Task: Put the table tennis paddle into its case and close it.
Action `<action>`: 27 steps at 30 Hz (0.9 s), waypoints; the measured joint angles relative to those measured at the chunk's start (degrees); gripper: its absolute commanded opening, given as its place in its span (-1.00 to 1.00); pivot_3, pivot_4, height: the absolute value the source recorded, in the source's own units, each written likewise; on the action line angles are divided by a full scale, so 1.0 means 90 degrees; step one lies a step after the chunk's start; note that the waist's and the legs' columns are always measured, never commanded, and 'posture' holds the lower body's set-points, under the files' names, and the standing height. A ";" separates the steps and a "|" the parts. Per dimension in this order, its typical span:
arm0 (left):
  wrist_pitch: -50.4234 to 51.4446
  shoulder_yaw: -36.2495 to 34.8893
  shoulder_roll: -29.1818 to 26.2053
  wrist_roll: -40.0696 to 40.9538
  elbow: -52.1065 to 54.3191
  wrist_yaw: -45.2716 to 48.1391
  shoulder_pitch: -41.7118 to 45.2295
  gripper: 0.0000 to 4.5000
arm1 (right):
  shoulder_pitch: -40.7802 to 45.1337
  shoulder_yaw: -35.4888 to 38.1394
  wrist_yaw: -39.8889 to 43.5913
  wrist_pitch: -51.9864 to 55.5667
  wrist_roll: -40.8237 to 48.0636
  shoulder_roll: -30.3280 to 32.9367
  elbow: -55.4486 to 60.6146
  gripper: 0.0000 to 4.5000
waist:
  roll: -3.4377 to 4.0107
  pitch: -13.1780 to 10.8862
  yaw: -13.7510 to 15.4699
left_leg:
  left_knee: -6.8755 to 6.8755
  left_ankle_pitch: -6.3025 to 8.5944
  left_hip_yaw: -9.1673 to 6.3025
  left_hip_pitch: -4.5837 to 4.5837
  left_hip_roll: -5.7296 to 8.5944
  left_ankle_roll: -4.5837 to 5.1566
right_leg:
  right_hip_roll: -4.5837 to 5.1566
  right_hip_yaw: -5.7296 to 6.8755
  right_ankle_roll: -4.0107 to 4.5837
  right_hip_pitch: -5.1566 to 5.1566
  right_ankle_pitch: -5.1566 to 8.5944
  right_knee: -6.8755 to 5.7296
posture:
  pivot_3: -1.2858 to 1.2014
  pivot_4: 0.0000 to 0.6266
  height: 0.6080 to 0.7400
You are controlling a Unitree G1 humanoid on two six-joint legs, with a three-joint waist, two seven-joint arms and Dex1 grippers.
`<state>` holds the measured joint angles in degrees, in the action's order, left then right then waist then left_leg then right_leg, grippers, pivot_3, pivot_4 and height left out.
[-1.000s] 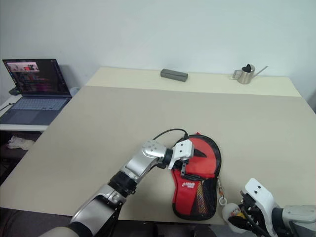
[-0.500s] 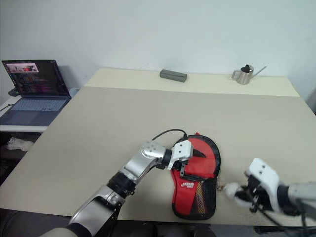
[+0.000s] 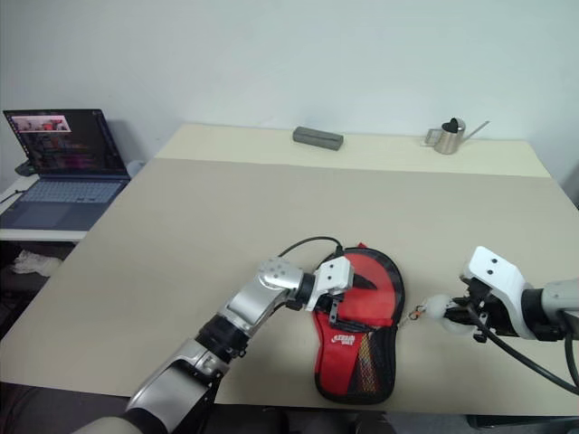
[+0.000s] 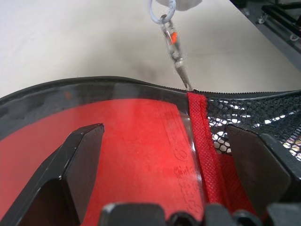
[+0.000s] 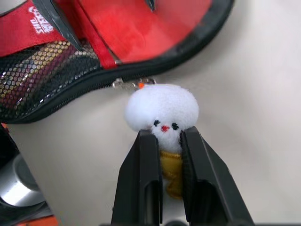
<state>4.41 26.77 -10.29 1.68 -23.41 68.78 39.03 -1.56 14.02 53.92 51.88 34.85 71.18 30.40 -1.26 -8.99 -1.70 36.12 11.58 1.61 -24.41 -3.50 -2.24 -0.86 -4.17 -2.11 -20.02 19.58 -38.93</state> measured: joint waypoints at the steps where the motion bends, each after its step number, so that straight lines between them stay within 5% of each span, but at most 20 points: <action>1: 0.0008 0.0004 -0.0002 -0.0001 0.0000 0.0022 0.0001 1.00 | 0.0077 -0.0090 0.0043 -0.0050 -0.0042 0.0007 -0.0049 -0.93 | 0.0000 0.0000 0.0001 | 0.0000 0.0000 0.0000 0.0000 0.0000 0.0000 | 0.0000 0.0000 0.0000 0.0000 0.0000 0.0000 | 0.03 -0.52 1.00; 7: -0.0002 0.0051 -0.0026 -0.0015 -0.0006 0.0094 0.0037 1.00 | 0.0240 -0.0359 0.0590 -0.0280 -0.0140 0.0322 -0.0071 -0.93 | 0.0003 0.0002 0.0003 | -0.0001 0.0000 0.0001 0.0000 -0.0001 0.0000 | 0.0000 0.0000 0.0000 -0.0001 0.0000 0.0000 | 0.03 -0.52 1.00; 15: -0.0124 0.0137 -0.0081 -0.0027 -0.0018 0.0154 0.0090 1.00 | -0.0745 0.0144 0.1369 -0.0303 -0.0151 0.0490 0.0576 -0.93 | 0.0008 0.0005 0.0001 | -0.0002 0.0000 0.0000 0.0003 -0.0004 0.0000 | -0.0003 0.0001 0.0000 0.0003 0.0000 0.0001 | 0.03 -0.52 1.00; 27: -0.0356 0.0175 -0.0009 -0.0057 -0.0230 0.0140 0.0147 1.00 | -0.1452 0.0397 0.1179 -0.0274 -0.0232 0.0039 0.1272 -0.93 | 0.0007 0.0010 0.0007 | 0.0002 0.0000 -0.0002 0.0012 0.0001 0.0000 | 0.0000 0.0002 0.0000 0.0019 0.0001 0.0002 | 0.03 -0.52 1.00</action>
<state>1.21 28.35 -10.37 1.17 -25.48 70.03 40.35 -14.63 17.59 64.53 49.41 32.76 71.53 41.85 -1.20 -8.90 -1.64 36.14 11.58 1.59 -24.31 -3.49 -2.25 -0.86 -4.15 -2.11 -19.85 19.58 -38.91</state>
